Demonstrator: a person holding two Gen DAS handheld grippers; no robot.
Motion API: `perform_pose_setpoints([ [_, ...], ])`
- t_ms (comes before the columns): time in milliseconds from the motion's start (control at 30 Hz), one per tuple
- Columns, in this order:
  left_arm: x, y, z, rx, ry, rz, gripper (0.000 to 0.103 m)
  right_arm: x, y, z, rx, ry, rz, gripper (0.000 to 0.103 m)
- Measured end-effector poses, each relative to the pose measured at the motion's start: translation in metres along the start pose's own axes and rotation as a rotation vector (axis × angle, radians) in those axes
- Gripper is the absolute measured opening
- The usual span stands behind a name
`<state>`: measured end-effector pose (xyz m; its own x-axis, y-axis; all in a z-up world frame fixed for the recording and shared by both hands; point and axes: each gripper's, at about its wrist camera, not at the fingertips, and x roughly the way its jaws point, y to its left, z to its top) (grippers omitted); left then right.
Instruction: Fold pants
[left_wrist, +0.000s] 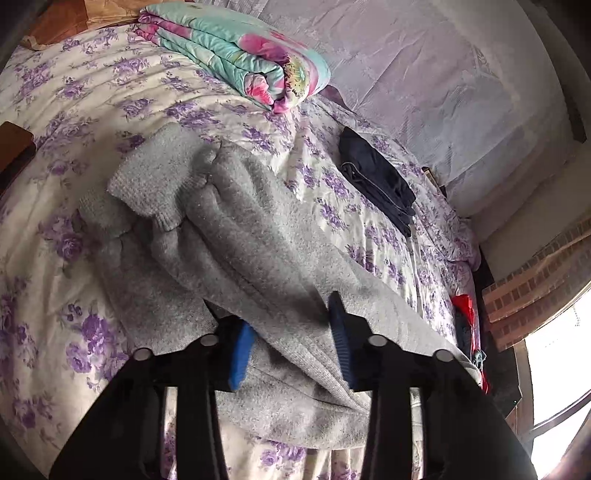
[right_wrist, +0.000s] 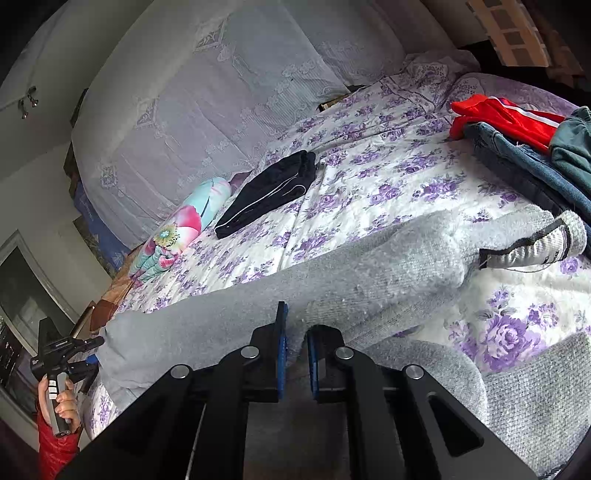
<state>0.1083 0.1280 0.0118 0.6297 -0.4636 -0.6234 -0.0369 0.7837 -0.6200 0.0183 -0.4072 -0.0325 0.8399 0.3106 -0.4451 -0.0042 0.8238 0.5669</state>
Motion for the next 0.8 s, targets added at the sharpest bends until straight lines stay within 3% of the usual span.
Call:
perform_pose_setpoints([
  [33, -0.002, 0.002, 0.000, -0.004, -0.008, -0.013, 0.018, -0.001, 0.000, 0.000, 0.002, -0.003, 0.004, 0.010],
  [100, -0.008, 0.003, -0.002, -0.005, -0.031, -0.038, 0.011, -0.003, -0.001, 0.000, 0.008, -0.012, 0.013, 0.010],
  [300, -0.041, -0.032, 0.010, 0.128, -0.174, -0.050, 0.009, -0.021, 0.007, 0.011, 0.016, -0.055, 0.052, 0.010],
  [467, -0.033, -0.061, 0.057, 0.121, -0.242, -0.077, 0.008, -0.008, 0.016, 0.073, 0.031, -0.048, 0.101, 0.010],
  [567, -0.005, -0.077, 0.093, 0.098, -0.278, -0.060, 0.008, 0.031, 0.022, 0.120, 0.021, -0.047, 0.061, 0.010],
  [633, 0.022, -0.087, 0.118, 0.094, -0.309, -0.001, 0.009, 0.070, 0.023, 0.146, 0.014, -0.043, 0.024, 0.011],
  [667, 0.039, -0.090, 0.129, 0.086, -0.313, 0.042, 0.015, 0.093, 0.021, 0.157, 0.001, -0.030, -0.001, 0.017],
  [700, 0.062, -0.090, 0.141, 0.082, -0.300, 0.104, 0.024, 0.118, 0.017, 0.165, -0.012, -0.026, -0.040, 0.043],
  [733, 0.083, -0.087, 0.150, 0.080, -0.276, 0.165, 0.051, 0.136, 0.012, 0.168, -0.012, -0.026, -0.110, 0.063],
  [767, 0.103, -0.079, 0.153, 0.061, -0.251, 0.237, 0.070, 0.147, 0.007, 0.166, 0.000, -0.031, -0.190, 0.083],
  [800, 0.116, -0.068, 0.150, 0.029, -0.230, 0.278, 0.072, 0.150, -0.001, 0.162, 0.025, -0.057, -0.235, 0.083],
])
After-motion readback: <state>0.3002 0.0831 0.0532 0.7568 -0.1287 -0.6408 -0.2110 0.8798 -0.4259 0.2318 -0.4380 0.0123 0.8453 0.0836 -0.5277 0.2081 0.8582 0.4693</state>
